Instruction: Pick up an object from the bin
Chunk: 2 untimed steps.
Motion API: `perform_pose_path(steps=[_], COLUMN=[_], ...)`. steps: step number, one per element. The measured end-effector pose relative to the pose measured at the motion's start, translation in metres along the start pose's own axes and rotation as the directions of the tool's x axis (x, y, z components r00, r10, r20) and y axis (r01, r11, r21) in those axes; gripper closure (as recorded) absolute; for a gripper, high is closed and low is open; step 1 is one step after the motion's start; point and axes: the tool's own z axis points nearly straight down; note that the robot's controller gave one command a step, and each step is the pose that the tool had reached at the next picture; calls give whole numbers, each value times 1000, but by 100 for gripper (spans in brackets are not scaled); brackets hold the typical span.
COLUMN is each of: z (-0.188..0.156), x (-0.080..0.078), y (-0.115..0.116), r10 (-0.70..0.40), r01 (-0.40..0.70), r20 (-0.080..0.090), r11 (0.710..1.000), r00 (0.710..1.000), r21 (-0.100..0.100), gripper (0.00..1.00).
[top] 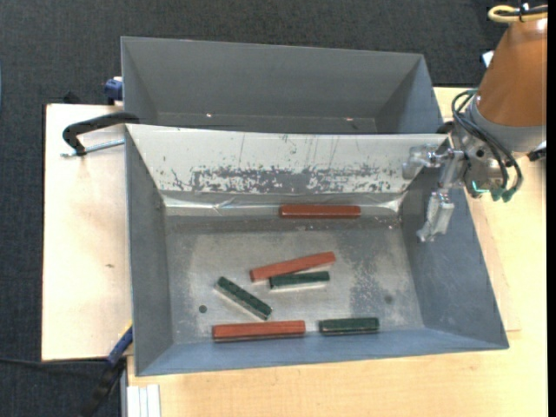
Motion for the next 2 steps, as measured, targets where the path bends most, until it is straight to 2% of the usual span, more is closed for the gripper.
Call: perform_pose_path(steps=[1, 2], z=[63, 123], x=[23, 28], y=[24, 71], r10=[-22, -158], r01=[22, 158], r20=[3, 1], r11=[1000, 987], r00=[1000, 987], r21=[1, 0], gripper=[0, 0])
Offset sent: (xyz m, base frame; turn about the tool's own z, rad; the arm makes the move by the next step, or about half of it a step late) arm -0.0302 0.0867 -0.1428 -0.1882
